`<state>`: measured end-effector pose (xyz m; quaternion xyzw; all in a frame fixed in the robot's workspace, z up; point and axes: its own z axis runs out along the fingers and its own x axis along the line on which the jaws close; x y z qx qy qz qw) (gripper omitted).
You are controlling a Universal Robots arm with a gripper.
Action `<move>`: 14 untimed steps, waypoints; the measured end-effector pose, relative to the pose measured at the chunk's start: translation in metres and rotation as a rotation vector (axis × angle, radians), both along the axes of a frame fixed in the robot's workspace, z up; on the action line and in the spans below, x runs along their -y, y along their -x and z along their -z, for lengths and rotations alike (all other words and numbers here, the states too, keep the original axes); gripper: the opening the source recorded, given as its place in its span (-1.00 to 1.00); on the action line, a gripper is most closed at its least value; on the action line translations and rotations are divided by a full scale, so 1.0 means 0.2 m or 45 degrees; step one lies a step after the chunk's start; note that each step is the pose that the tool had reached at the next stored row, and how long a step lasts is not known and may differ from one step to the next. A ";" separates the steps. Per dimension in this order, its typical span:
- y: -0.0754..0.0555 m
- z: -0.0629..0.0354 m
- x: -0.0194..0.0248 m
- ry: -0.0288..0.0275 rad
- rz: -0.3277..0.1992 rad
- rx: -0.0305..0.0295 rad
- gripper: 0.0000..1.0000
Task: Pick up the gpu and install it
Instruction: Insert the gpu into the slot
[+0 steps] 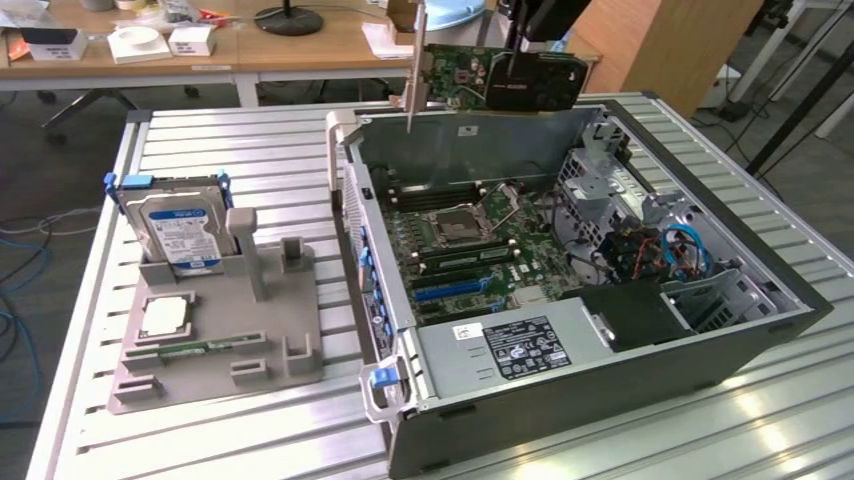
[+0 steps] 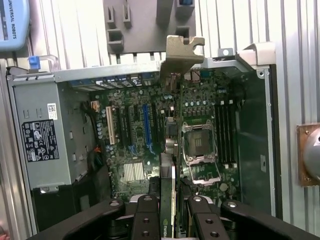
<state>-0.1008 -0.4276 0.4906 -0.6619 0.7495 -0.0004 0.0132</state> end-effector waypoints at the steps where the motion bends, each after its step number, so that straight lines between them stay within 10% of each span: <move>1: 0.00 0.009 0.000 0.0000 0.000 0.0001 -0.48; 14: 0.00 0.055 0.000 -0.0003 -0.033 0.0001 -0.48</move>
